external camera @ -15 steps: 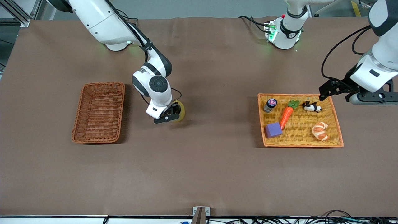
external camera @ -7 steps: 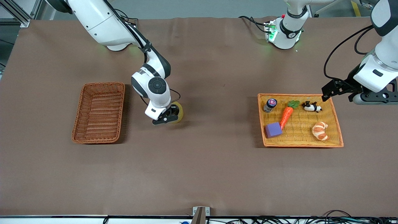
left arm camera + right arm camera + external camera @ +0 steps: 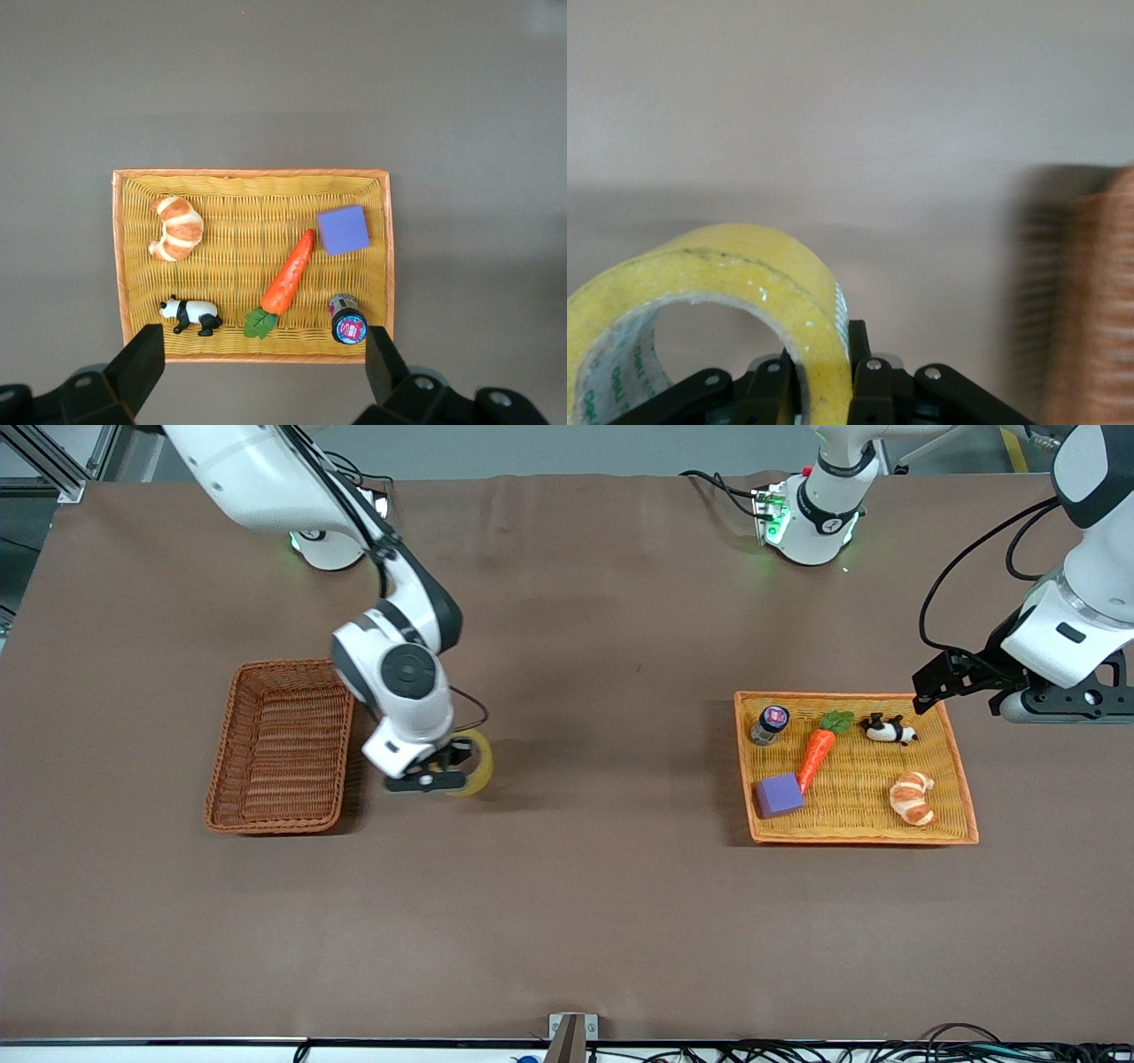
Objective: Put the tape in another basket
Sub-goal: 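Lift the tape and carry it into the brown wicker basket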
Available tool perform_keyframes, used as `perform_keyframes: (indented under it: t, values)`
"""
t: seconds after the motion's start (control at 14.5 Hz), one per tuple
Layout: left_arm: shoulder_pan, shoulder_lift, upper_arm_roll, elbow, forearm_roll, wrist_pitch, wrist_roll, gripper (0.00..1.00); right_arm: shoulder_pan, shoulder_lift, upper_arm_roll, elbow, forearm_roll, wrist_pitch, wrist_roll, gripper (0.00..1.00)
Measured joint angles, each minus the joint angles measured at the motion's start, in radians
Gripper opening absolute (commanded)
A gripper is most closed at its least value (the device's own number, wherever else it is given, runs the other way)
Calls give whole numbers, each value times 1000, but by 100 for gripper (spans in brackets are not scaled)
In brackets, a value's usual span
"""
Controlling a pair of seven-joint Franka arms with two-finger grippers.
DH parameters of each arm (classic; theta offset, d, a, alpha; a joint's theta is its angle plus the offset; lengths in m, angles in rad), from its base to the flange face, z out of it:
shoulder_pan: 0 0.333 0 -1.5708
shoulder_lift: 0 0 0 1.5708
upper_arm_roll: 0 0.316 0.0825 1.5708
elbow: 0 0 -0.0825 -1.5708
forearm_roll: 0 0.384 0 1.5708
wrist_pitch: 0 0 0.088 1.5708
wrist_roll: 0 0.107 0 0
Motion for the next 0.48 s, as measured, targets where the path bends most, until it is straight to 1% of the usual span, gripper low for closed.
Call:
perform_keyframes:
  t: [0.14, 0.21, 0.34, 0.48]
  values:
    - [0, 0, 0, 1, 0, -2, 0, 100, -52, -77, -11, -3, 0, -38, -10, 0]
    - [1, 0, 0, 1, 0, -3, 0, 100, -67, -107, -29, -8, 0, -47, -35, 0]
    - [1, 0, 0, 1, 0, -4, 0, 100, -78, -150, -90, -32, 1, -50, -108, 0]
    - [1, 0, 0, 2, 0, -4, 0, 100, -81, -192, -155, -81, 3, -50, -203, 0]
